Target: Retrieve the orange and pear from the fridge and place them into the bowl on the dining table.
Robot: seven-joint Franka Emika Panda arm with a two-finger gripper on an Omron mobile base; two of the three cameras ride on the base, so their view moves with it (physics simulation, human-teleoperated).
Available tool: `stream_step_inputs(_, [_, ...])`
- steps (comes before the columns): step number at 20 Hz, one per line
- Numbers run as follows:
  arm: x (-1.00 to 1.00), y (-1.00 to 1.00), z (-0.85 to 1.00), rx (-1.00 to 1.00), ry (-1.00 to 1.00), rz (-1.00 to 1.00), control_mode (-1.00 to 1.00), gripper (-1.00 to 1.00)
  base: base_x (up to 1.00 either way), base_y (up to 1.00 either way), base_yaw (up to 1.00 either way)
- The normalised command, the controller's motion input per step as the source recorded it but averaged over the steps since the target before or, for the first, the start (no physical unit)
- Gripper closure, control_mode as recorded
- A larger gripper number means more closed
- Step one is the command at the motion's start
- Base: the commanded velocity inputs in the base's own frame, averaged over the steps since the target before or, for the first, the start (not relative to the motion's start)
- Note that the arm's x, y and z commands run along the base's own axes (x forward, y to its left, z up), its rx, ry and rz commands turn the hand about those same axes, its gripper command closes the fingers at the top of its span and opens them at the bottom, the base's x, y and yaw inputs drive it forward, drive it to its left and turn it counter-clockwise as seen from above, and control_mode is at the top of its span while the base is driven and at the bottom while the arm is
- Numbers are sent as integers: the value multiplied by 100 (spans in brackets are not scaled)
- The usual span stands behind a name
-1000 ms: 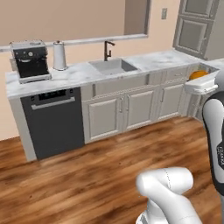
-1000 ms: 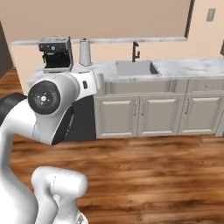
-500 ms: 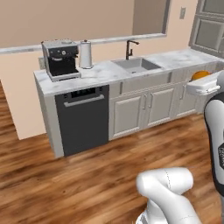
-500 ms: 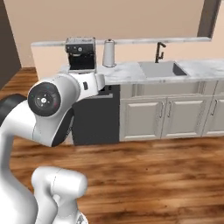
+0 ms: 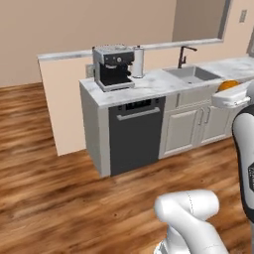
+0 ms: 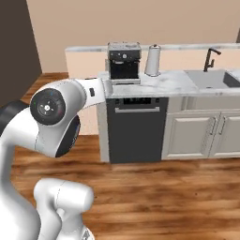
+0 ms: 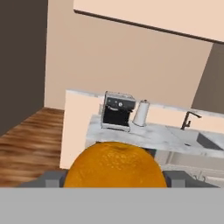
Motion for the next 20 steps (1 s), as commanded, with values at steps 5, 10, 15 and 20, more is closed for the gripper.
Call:
stream_step_inputs(5, [0,0,0,0,0,0,100,100,43,100,23])
stream_step_inputs(10, [0,0,0,0,0,0,100,100,46,100,29])
stream_step_inputs(15, [0,0,0,0,0,0,100,100,53,100,28])
stream_step_inputs(20, [0,0,0,0,0,0,100,100,91,100,21])
